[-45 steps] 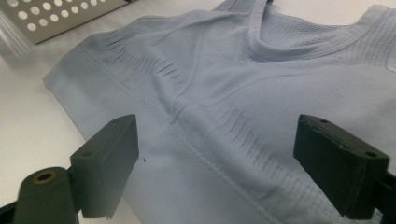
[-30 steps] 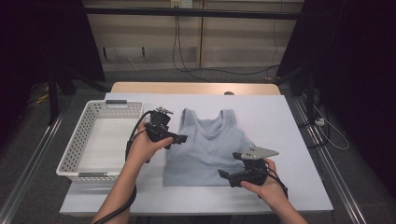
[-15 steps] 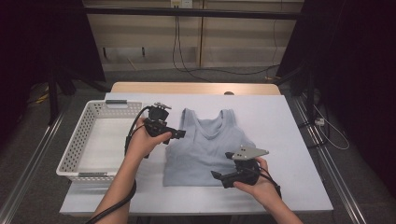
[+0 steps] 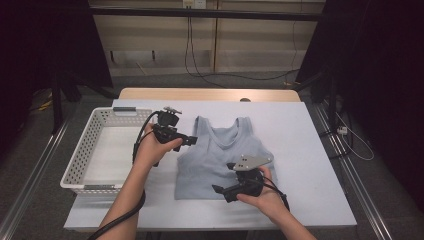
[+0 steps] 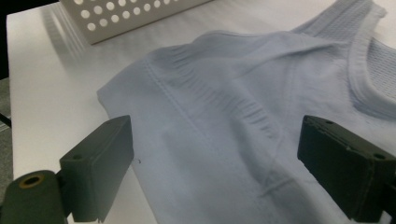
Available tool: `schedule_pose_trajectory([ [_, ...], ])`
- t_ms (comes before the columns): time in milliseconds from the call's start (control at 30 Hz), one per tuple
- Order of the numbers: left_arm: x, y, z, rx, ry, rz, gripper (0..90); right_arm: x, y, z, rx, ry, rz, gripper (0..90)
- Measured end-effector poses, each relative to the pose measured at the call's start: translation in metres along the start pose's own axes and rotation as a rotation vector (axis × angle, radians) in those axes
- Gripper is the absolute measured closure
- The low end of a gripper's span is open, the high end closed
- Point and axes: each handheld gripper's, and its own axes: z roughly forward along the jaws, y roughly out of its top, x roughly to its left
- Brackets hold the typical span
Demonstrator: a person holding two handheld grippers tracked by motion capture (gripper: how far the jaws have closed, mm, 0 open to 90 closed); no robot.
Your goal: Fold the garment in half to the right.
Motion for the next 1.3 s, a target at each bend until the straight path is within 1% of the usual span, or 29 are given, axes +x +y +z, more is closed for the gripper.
schedule_pose_trajectory([
  [33,0.001,0.000,0.000,0.005,0.001,0.005,10.9,0.001,0.001,0.002,0.000,0.006,-0.002,10.8],
  [133,0.001,0.001,-0.001,0.002,0.000,0.003,10.9,0.004,0.003,0.008,0.001,0.024,-0.016,12.3],
  [200,0.002,0.001,-0.003,-0.001,0.001,-0.001,10.9,0.007,0.006,0.013,0.004,0.041,-0.016,12.6],
  [233,0.002,0.001,-0.003,-0.001,0.002,-0.003,10.9,0.008,0.007,0.015,0.009,0.050,-0.029,13.3],
  [300,0.003,0.002,-0.004,0.000,0.007,-0.009,11.0,0.011,0.009,0.019,0.011,0.051,-0.044,14.1],
  [433,0.004,0.003,-0.005,0.003,0.003,-0.002,10.9,0.014,0.011,0.026,0.025,0.060,-0.058,17.4],
  [567,0.004,0.003,-0.005,0.006,0.002,-0.001,10.9,0.015,0.010,0.031,0.042,0.074,-0.051,17.3],
  [700,0.004,0.003,-0.004,0.005,0.006,0.001,10.9,0.018,0.010,0.035,0.048,0.089,-0.056,17.3],
  [833,0.002,0.005,-0.005,-0.004,0.002,-0.002,10.9,0.023,0.011,0.038,0.055,0.101,-0.077,16.4],
  [1033,0.001,0.007,-0.006,-0.006,0.001,-0.001,10.9,0.028,0.013,0.044,0.057,0.118,-0.083,16.2],
  [1067,0.001,0.007,-0.006,-0.005,0.002,-0.001,10.9,0.029,0.013,0.045,0.057,0.123,-0.081,16.2],
  [1167,0.001,0.007,-0.005,0.001,-0.005,0.000,10.9,0.031,0.014,0.047,0.064,0.119,-0.098,16.2],
  [1300,0.002,0.006,-0.002,0.006,0.002,-0.008,10.9,0.033,0.014,0.051,0.075,0.130,-0.099,18.1],
])
